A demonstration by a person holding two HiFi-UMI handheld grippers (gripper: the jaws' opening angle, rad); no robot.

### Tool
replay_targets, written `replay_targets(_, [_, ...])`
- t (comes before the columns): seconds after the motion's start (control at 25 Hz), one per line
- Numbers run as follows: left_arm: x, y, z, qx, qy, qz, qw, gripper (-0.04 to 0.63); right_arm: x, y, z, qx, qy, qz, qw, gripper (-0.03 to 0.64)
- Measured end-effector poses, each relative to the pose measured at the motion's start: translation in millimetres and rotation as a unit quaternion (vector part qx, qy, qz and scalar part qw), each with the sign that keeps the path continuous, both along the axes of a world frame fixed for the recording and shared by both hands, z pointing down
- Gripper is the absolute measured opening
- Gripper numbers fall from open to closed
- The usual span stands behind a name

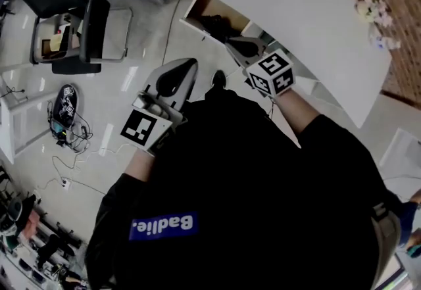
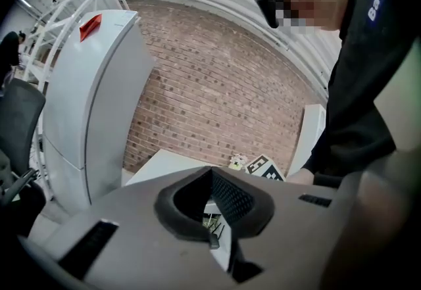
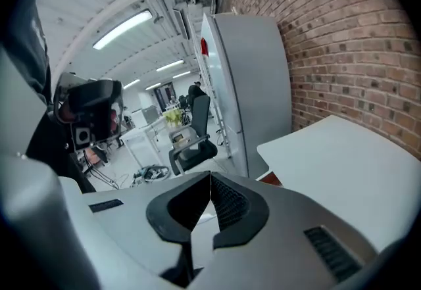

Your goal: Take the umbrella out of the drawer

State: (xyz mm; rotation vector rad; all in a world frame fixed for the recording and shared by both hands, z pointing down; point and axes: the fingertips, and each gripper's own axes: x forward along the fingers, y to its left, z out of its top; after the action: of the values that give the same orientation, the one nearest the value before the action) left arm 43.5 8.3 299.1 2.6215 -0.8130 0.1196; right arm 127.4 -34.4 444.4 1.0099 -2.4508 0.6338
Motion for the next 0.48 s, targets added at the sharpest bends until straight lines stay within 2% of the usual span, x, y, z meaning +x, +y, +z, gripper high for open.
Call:
replay_targets(0.2, [-6,-15,4,-0.009,-0.005,-0.026,0.9996,0.002,7,-14,43,-0.034,0.035,-0.019,0.999,0.029])
replay_targets(0.48, [-26,-29,16,-0.021,0.002,-0.018,0.9996,0.002,-6,-40,75,-0.052,0.065,-0.005,0.997,0.031])
